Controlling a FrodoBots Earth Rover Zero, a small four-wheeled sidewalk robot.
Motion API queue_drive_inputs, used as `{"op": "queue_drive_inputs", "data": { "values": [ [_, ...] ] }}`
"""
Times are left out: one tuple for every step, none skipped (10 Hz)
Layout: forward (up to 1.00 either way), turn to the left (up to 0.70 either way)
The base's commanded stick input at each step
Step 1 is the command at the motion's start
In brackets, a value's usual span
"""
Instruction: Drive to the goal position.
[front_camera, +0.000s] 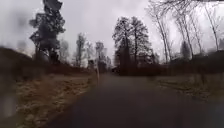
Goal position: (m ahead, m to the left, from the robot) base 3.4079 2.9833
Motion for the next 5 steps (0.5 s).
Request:
{"op": "queue_drive_inputs", "data": {
  "values": [
    [0.7, 0.0],
    [0.7, 0.0],
    [0.7, 0.0],
    [0.7, 0.0],
    [0.7, 0.0]
  ]
}}
